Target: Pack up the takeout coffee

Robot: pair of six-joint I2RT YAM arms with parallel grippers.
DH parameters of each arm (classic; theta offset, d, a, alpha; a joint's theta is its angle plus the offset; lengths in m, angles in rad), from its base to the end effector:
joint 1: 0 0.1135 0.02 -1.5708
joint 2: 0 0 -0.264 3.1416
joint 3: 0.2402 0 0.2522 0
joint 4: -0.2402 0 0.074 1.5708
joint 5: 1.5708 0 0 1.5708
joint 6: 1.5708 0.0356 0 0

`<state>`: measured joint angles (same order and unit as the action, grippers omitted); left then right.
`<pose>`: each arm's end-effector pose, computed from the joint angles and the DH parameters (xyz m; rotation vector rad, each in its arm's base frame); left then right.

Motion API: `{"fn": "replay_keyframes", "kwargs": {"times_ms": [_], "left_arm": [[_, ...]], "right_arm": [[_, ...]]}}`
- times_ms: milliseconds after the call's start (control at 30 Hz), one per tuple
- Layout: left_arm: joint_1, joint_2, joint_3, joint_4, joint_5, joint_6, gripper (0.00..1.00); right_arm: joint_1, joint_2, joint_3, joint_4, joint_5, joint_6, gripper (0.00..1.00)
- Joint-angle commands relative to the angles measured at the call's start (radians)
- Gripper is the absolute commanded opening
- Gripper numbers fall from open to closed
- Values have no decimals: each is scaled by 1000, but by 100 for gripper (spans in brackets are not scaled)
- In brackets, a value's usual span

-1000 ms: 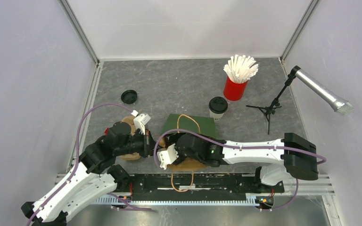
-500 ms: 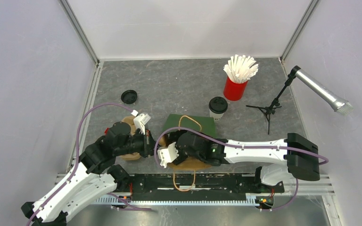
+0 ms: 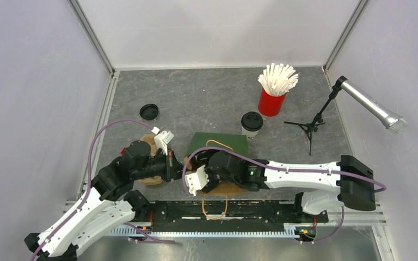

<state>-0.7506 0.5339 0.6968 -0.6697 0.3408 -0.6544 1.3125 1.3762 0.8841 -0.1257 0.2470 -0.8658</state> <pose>0.0787 -0.0897 0.2946 0.3387 2.2554 -1.1609 0.0855 0.2894 0.2468 -1.8525 1.1247 -0.0145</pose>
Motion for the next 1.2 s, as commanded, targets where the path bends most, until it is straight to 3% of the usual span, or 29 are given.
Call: {"fn": "replay_keyframes", "kwargs": {"times_ms": [0, 367, 567, 867, 1067, 1167], "left_arm": [[-4, -3, 1, 53, 7, -27, 3], [-4, -2, -3, 56, 9, -27, 2], [-4, 0, -3, 57, 10, -25, 2], [-4, 3, -1, 58, 20, -21, 2], [-4, 2, -1, 59, 22, -20, 2], [-4, 2, 0, 58, 23, -19, 2]], "right_arm": [[-2, -45, 31, -18, -37, -21, 98], [-2, -83, 18, -12, -13, 2, 98], [-2, -103, 26, -26, -63, 17, 83], [-3, -126, 7, -16, -99, 35, 86], [-2, -142, -23, 33, -107, 30, 75], [-2, -141, -39, 48, -120, 28, 65]]}}
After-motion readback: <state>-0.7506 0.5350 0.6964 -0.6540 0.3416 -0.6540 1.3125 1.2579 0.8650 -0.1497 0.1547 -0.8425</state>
